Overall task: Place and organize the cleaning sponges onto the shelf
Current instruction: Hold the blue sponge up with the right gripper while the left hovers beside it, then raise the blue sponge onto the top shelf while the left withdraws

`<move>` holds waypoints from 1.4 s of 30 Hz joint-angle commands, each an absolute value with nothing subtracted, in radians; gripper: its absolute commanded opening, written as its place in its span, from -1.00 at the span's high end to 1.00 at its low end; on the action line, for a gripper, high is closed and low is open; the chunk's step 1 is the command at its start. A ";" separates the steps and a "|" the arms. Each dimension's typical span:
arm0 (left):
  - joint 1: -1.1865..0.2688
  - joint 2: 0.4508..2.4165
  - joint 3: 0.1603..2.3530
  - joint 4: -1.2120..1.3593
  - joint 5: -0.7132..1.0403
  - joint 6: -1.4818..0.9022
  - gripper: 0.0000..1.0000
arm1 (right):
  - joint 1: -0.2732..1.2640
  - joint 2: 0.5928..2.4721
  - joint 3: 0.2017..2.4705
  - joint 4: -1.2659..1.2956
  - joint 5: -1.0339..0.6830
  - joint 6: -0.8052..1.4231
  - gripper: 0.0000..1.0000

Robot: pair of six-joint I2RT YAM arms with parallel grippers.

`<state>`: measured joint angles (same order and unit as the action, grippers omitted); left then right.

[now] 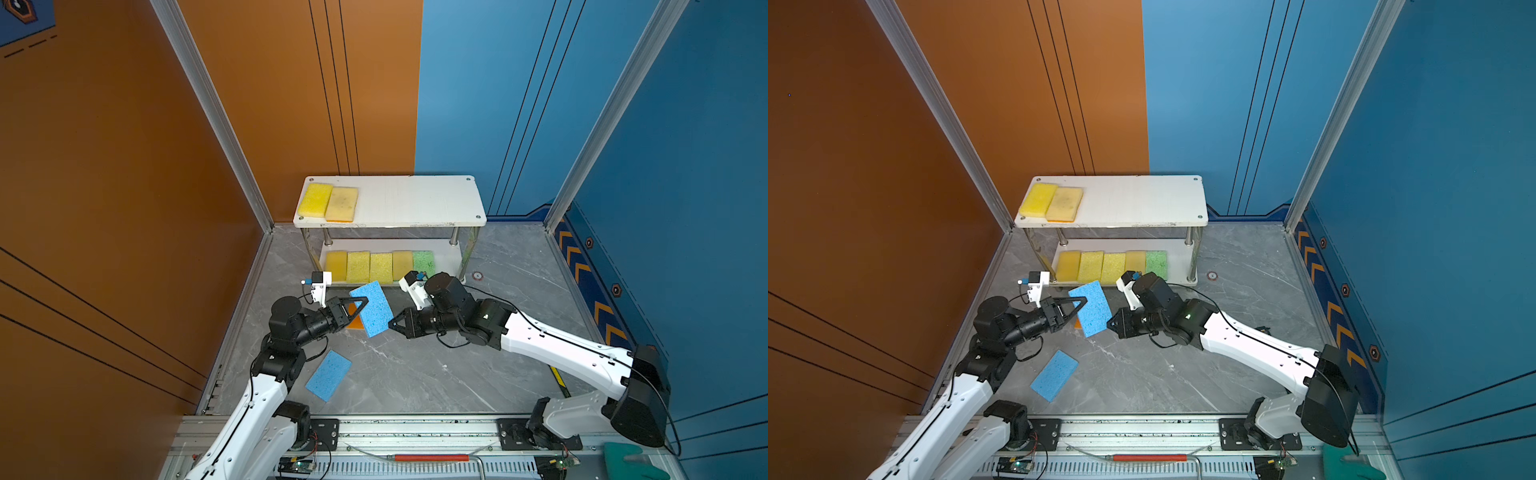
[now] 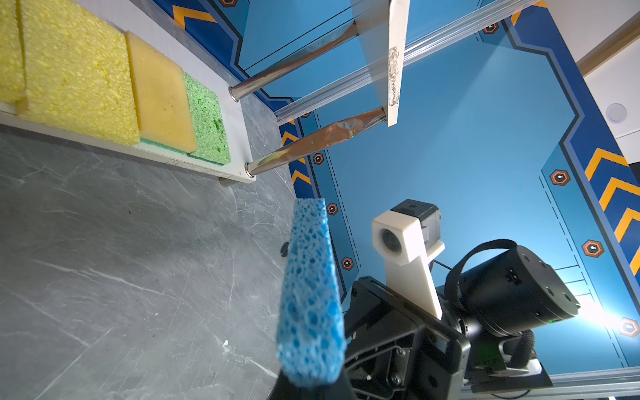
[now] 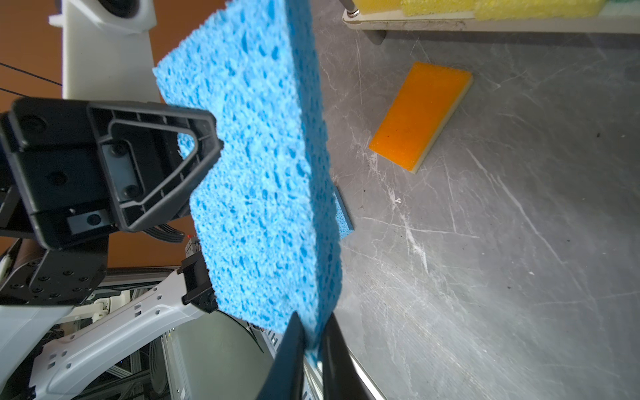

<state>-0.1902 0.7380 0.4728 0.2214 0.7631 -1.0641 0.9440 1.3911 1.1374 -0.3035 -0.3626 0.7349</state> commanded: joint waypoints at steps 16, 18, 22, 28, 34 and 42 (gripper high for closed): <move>-0.116 0.726 0.466 0.243 0.842 -1.074 0.17 | 0.924 1.329 1.109 -0.279 -0.320 0.719 1.00; -0.090 0.722 0.477 0.243 0.866 -1.077 -0.11 | 0.915 1.311 1.103 -0.282 -0.315 0.715 1.00; -0.016 0.701 0.518 0.222 0.914 -1.072 -0.51 | 0.896 1.264 1.110 -0.332 -0.287 0.692 1.00; 0.077 0.657 0.673 -0.169 0.858 -0.756 -0.86 | 0.865 1.163 1.162 -0.409 -0.230 0.665 1.00; 0.084 0.654 0.758 -0.441 0.646 -0.478 -0.95 | 0.827 1.150 1.290 -0.440 -0.178 0.673 1.00; 0.086 0.614 0.705 -0.495 0.508 -0.338 -0.99 | 0.747 1.325 1.583 -0.485 -0.219 0.739 1.00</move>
